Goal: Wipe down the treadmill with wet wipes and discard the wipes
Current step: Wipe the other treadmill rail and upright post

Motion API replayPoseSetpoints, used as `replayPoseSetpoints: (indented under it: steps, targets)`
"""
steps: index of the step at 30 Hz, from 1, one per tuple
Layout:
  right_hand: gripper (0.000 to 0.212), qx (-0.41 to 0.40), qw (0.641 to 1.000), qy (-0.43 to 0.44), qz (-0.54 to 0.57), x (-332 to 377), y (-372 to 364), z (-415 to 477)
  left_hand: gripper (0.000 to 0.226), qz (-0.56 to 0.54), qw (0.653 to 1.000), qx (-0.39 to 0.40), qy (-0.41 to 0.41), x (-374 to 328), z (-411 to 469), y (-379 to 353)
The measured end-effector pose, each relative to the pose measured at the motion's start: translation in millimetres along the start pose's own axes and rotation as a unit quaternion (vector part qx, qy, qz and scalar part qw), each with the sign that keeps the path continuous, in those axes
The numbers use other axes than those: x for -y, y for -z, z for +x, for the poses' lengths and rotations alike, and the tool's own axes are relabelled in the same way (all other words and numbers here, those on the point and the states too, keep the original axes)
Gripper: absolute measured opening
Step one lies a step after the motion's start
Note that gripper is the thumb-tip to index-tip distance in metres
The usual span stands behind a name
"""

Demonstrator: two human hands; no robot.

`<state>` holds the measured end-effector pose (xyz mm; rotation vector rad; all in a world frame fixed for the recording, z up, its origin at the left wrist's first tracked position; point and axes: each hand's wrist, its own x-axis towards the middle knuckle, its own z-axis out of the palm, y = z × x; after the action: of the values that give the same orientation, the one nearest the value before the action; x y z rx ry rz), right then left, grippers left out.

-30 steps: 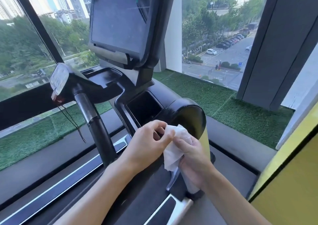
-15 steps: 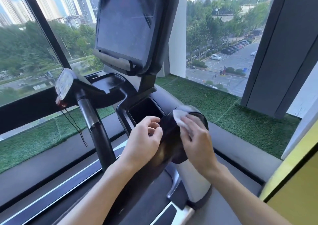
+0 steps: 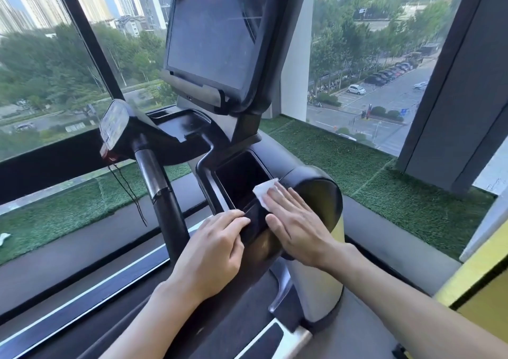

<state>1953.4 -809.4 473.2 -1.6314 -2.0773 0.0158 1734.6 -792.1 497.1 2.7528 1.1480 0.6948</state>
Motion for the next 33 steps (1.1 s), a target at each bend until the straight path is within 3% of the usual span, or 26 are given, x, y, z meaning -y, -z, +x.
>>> replayPoseSetpoints:
  steps: [2,6,10,14,19,25,30,33]
  targets:
    - [0.073,-0.006,0.998,0.024,-0.051,-4.4,-3.5,-4.8,0.035,-0.005,1.0,0.0,0.003,1.5,-1.1,-0.5]
    - [0.066,-0.068,0.995,-0.079,0.005,-21.0,4.3,6.4,0.032,-0.015,1.0,0.003,0.011,2.7,-4.7,0.0]
    - [0.069,-0.038,0.998,-0.044,0.015,-4.0,-7.6,9.9,0.036,-0.013,0.999,0.039,-0.011,8.9,-10.8,6.1]
    - [0.073,-0.023,0.998,-0.007,-0.052,-3.5,-11.8,4.3,0.045,0.017,0.998,0.056,-0.03,13.1,-16.8,9.7]
    - [0.077,-0.046,0.993,-0.108,-0.023,-13.3,-6.2,12.8,0.042,0.016,0.999,0.035,-0.024,10.8,-18.0,7.9]
    - [0.064,-0.024,0.998,0.032,-0.054,25.7,-19.5,-16.0,0.042,0.017,1.0,0.009,-0.021,11.8,-19.8,7.4]
    - [0.071,-0.085,0.989,-0.125,-0.003,7.0,-27.4,-0.7,0.04,0.015,1.0,0.006,-0.017,10.0,-21.7,8.4]
    - [0.072,-0.101,0.989,-0.101,0.034,49.1,-51.7,-25.1,0.04,0.02,1.0,0.006,-0.016,9.3,-21.3,8.0]
